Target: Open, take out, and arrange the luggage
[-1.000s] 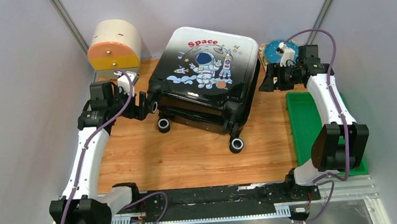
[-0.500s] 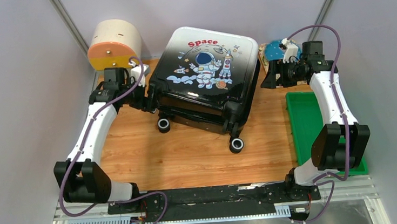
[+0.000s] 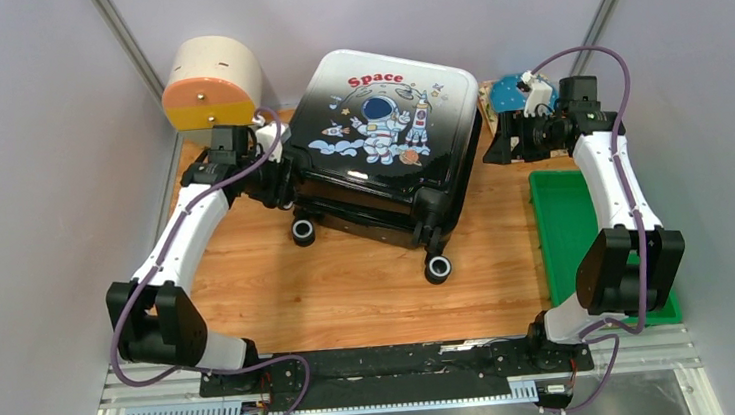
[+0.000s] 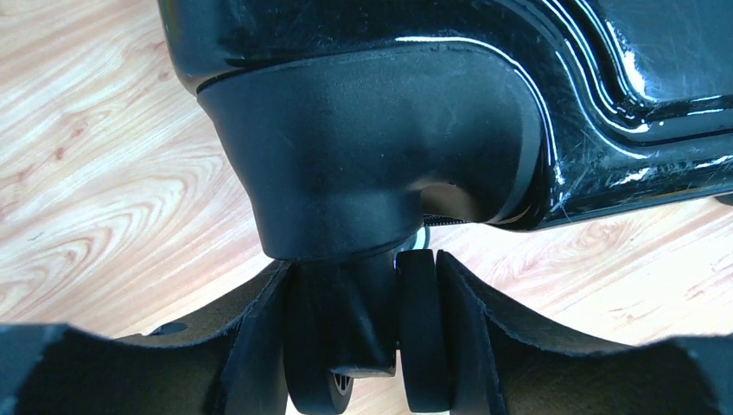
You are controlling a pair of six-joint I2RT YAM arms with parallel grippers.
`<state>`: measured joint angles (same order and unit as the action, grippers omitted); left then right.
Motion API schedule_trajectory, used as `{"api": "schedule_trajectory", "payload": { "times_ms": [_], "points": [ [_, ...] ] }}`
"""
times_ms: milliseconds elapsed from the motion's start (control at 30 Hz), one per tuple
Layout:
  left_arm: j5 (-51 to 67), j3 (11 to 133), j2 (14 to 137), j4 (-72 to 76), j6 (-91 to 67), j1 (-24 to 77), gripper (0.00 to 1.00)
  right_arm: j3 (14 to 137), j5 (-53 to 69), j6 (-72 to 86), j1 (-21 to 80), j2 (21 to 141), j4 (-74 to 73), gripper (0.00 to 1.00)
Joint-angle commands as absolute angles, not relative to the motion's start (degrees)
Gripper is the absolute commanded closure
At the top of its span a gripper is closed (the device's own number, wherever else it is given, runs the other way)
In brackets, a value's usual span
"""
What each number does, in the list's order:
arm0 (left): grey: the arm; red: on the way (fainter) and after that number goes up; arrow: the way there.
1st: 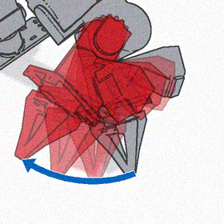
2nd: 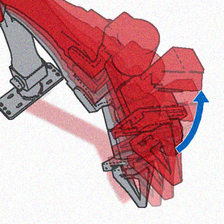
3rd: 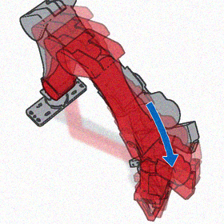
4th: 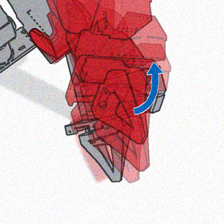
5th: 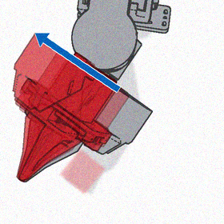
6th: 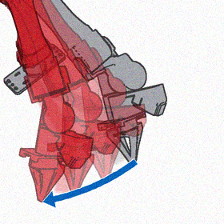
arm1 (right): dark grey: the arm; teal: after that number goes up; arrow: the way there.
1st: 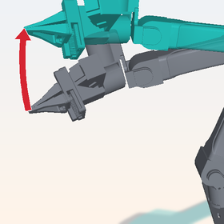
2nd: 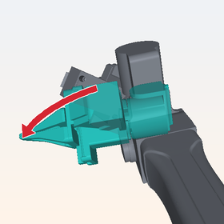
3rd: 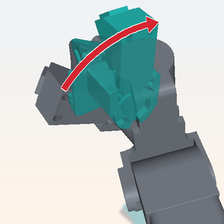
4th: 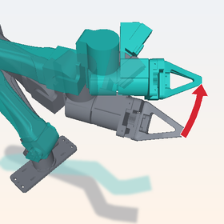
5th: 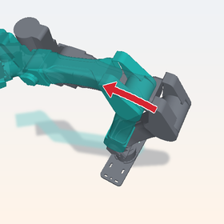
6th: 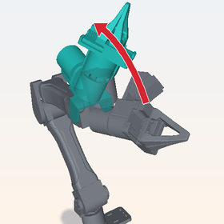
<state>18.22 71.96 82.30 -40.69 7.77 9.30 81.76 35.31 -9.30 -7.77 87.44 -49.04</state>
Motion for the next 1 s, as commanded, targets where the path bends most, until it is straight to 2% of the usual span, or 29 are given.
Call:
{"api": "schedule_trajectory", "payload": {
  "times_ms": [0, 300, 533, 567, 600, 667, 700, 733, 833, 967],
  "points": [
    [14.33, 68.47, 79.64, -41.74, 12.46, 9.32, 1.00, 83.32, 33.93, -10.63, -8.26, 86.49, -48.16, 0.20],
    [18.01, 61.08, 72.69, -41.32, 30.38, -2.89, 1.00, 85.87, 34.10, -12.22, -8.79, 86.66, -45.81, 0.20],
    [22.94, 66.09, 79.18, -38.33, 35.95, -5.89, 1.00, 90.70, 33.49, -3.45, -8.53, 92.71, -31.21, 0.21],
    [23.03, 68.01, 79.97, -37.89, 34.64, -5.98, 0.97, 91.75, 33.14, -2.64, -8.44, 94.03, -30.16, 0.22],
    [23.55, 69.42, 82.16, -38.58, 31.67, -5.98, 0.75, 92.89, 32.70, -1.77, -8.35, 97.09, -29.28, 0.22],
    [25.74, 73.63, 83.75, -40.42, 28.67, -6.50, 0.55, 96.49, 32.87, 0.87, -8.00, 100.35, -28.83, 0.24],
    [28.88, 74.17, 83.67, -40.08, 24.04, -6.94, 0.34, 97.37, 33.05, 1.92, -8.00, 102.89, -27.96, 0.24],
    [30.13, 74.01, 83.15, -39.12, 21.47, -7.99, 0.28, 98.77, 33.13, 2.98, -7.91, 104.31, -27.08, 0.24],
    [33.92, 71.02, 79.81, -33.15, 8.47, -9.92, 0.25, 100.02, 32.70, 6.76, -7.73, 108.17, -23.30, 0.25],
    [32.61, 64.61, 72.53, -22.80, -6.63, -11.51, 0.25, 103.70, 30.85, 11.94, -7.56, 112.93, -20.13, 0.27]
  ]
}}
